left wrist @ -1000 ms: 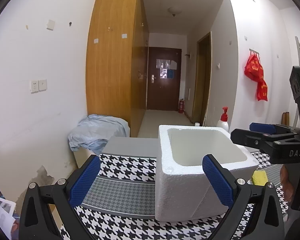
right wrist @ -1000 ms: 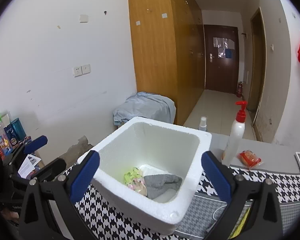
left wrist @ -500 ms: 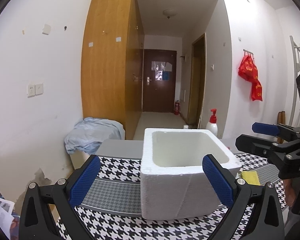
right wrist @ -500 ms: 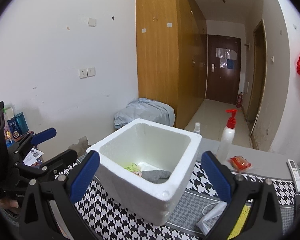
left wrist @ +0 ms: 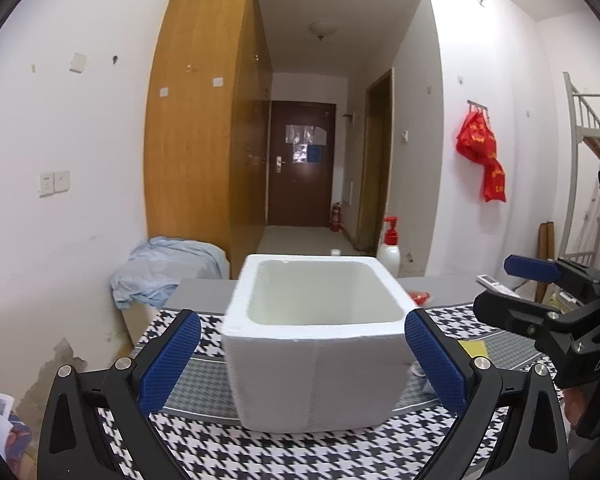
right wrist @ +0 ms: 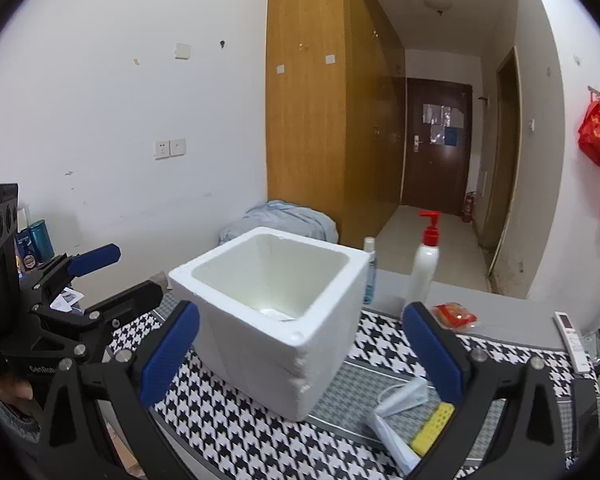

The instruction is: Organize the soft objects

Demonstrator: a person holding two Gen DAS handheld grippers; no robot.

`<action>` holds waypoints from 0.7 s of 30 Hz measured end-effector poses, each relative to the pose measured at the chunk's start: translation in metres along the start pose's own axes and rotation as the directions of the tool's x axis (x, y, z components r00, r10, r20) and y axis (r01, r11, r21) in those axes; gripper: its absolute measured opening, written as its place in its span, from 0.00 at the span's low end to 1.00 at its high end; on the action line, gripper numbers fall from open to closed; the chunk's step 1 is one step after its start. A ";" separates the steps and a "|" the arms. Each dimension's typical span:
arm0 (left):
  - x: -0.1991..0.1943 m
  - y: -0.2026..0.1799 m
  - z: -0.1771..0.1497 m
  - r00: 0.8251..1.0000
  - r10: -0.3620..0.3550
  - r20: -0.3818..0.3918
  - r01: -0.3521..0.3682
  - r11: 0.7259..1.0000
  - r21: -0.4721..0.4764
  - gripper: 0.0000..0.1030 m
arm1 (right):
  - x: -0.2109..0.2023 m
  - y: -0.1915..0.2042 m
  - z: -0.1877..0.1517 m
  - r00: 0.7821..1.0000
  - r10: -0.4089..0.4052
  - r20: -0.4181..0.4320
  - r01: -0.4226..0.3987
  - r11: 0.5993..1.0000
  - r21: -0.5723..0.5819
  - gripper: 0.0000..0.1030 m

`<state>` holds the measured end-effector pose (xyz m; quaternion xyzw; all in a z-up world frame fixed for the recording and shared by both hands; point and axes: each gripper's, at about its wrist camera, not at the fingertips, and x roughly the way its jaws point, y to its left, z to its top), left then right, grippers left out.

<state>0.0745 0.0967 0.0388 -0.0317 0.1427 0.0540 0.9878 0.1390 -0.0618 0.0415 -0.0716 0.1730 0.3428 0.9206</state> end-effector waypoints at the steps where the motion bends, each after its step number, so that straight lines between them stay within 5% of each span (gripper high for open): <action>1: 0.000 -0.003 0.000 1.000 -0.011 0.000 0.011 1.000 0.003 0.99 | -0.003 -0.003 -0.003 1.000 -0.002 0.001 0.002 1.000 0.004 1.00; 21: 0.004 -0.031 -0.023 0.996 -0.082 -0.031 0.082 0.997 0.005 0.99 | -0.026 -0.039 -0.046 0.999 -0.043 -0.026 0.045 0.996 0.076 1.00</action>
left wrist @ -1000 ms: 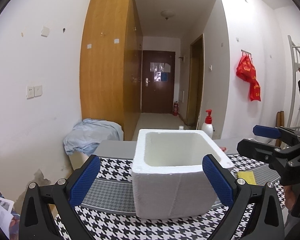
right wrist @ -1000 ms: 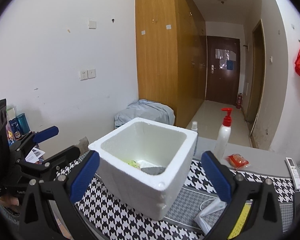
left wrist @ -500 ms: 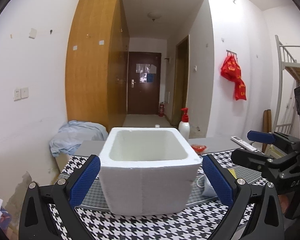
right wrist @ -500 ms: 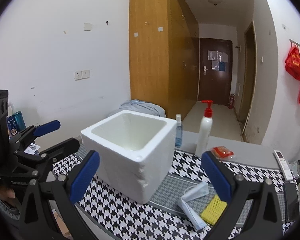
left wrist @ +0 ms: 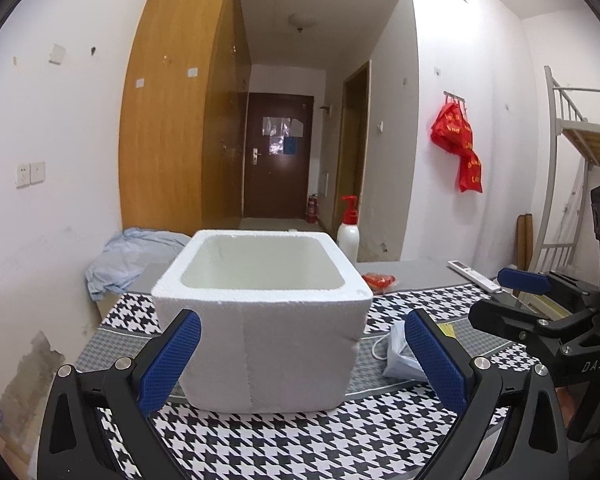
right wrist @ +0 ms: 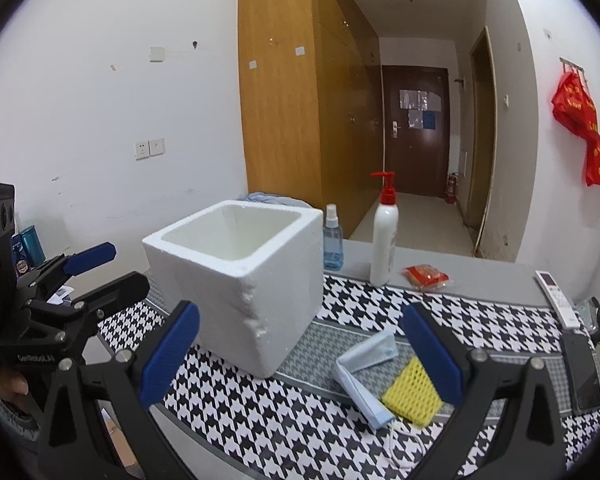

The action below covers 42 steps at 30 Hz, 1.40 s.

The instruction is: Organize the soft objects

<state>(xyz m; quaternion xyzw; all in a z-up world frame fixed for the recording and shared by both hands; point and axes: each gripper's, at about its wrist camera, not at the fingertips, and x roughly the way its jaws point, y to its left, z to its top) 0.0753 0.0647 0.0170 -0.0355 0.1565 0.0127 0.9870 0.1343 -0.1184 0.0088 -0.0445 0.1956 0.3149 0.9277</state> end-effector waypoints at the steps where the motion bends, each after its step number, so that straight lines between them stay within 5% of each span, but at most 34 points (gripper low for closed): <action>1: 0.001 -0.001 -0.001 1.000 0.001 -0.002 -0.001 1.000 0.000 0.99 | -0.001 -0.002 -0.002 1.000 -0.006 -0.002 0.006 1.000 0.004 1.00; 42: 0.043 -0.091 -0.024 0.969 -0.205 -0.135 0.216 0.974 0.068 0.99 | -0.043 -0.076 -0.056 0.978 -0.196 -0.070 0.205 0.964 0.169 1.00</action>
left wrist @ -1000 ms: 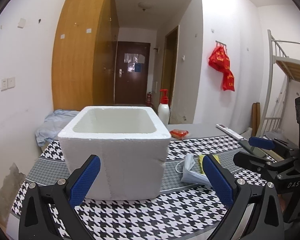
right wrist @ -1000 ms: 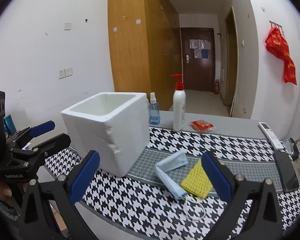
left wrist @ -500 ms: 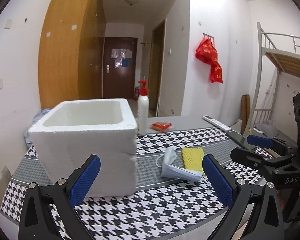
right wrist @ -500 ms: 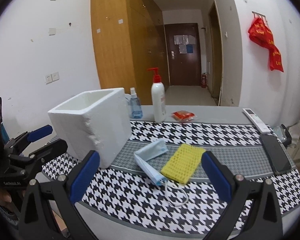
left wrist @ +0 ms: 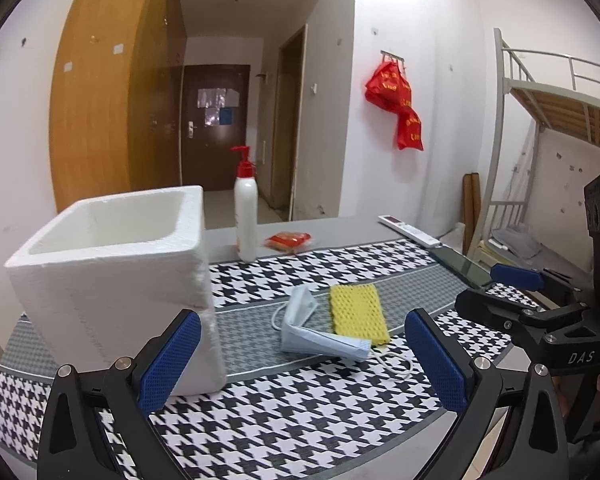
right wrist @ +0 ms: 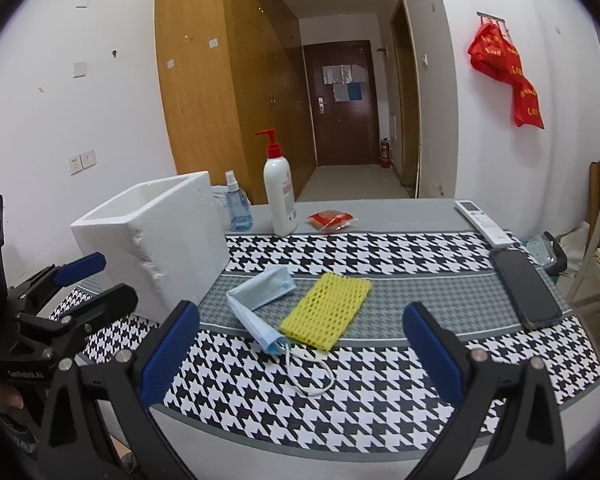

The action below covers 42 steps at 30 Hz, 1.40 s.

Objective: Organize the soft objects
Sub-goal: 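Move both tools toward the blue mask and yellow mesh sleeve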

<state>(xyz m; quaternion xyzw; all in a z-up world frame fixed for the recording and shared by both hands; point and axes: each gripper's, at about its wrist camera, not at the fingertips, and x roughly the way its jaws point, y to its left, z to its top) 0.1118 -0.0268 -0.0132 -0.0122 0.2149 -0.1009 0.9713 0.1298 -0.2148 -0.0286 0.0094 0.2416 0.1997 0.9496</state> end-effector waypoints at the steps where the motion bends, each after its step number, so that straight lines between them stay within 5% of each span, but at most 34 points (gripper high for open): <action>1: 0.002 -0.002 0.000 1.000 -0.003 -0.006 0.003 1.000 0.001 0.99 | 0.000 -0.001 0.000 1.000 -0.002 -0.003 0.002 1.000 0.000 1.00; 28: 0.053 -0.019 0.001 0.995 -0.004 -0.098 0.006 1.000 0.018 0.99 | 0.029 -0.033 -0.008 0.997 -0.028 -0.070 0.031 0.999 0.044 1.00; 42: 0.085 -0.017 -0.001 0.988 0.054 -0.146 -0.050 0.998 0.031 0.99 | 0.053 -0.058 -0.010 0.992 -0.048 -0.115 0.057 0.996 0.074 1.00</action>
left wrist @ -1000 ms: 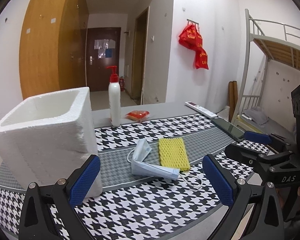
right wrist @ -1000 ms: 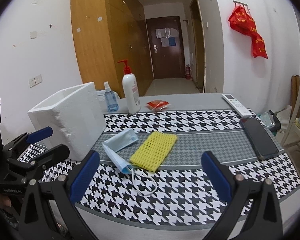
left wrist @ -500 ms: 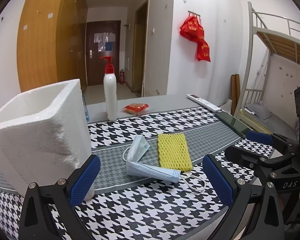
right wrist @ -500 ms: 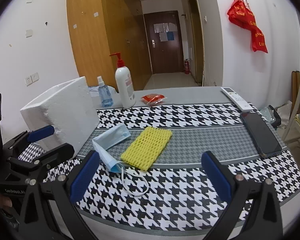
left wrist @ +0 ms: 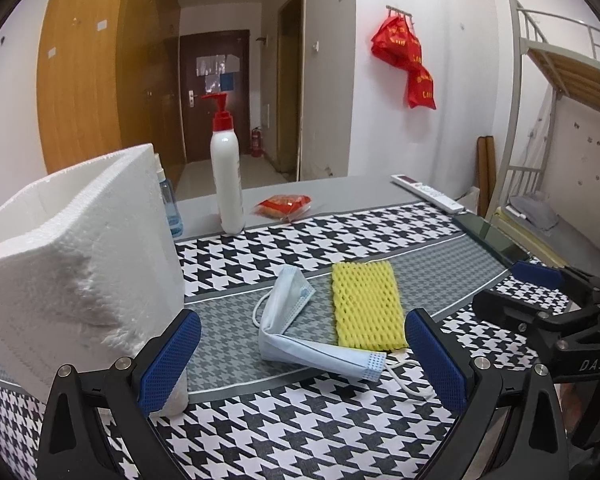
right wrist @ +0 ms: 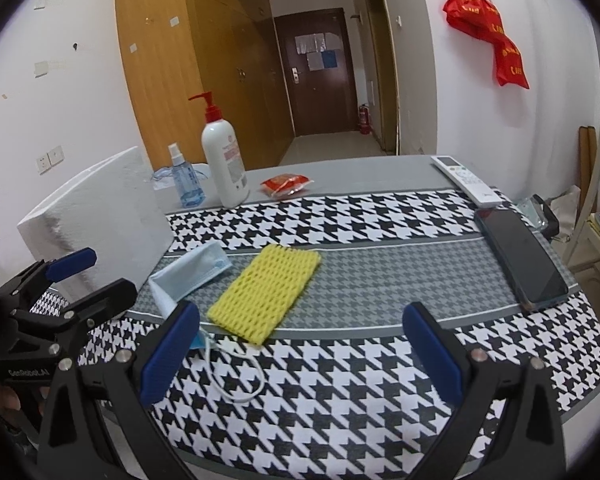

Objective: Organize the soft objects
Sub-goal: 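Move both tools toward the blue mask and yellow mesh sleeve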

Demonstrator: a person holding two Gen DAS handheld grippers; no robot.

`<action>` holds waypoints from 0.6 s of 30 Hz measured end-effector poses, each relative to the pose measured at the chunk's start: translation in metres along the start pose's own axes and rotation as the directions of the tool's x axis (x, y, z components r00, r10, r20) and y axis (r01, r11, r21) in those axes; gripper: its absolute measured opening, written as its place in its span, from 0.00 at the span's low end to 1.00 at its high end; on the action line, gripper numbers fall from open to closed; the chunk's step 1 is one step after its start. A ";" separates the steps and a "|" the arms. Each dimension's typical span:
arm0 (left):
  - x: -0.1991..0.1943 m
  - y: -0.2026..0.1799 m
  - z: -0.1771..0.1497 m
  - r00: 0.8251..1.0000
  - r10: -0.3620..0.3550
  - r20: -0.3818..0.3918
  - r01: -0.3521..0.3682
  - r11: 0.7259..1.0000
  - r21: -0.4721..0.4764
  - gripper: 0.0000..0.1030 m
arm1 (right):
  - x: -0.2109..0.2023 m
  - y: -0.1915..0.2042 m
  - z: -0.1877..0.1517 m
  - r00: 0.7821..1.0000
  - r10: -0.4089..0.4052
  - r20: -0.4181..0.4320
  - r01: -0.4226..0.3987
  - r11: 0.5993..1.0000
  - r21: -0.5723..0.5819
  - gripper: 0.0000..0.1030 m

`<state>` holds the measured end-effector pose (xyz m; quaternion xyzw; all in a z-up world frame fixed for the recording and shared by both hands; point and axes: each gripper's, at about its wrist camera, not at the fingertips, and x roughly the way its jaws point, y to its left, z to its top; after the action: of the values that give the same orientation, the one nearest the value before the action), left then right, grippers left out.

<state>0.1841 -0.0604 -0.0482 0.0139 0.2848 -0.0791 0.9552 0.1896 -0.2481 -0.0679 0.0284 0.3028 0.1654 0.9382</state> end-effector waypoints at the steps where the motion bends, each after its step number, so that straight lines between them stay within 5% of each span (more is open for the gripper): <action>1: 0.002 0.000 0.000 1.000 0.004 -0.004 -0.004 1.000 -0.001 0.99 | 0.002 -0.001 0.000 1.000 0.000 -0.001 0.000 1.000 0.001 1.00; 18: 0.030 0.005 0.003 0.995 0.077 -0.057 -0.079 0.997 -0.022 0.99 | 0.024 -0.008 0.004 0.999 0.013 -0.046 -0.013 1.000 -0.008 1.00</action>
<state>0.2108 -0.0600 -0.0621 0.0155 0.3119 -0.0378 0.9492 0.2123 -0.2476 -0.0796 0.0227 0.3236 0.1734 0.9299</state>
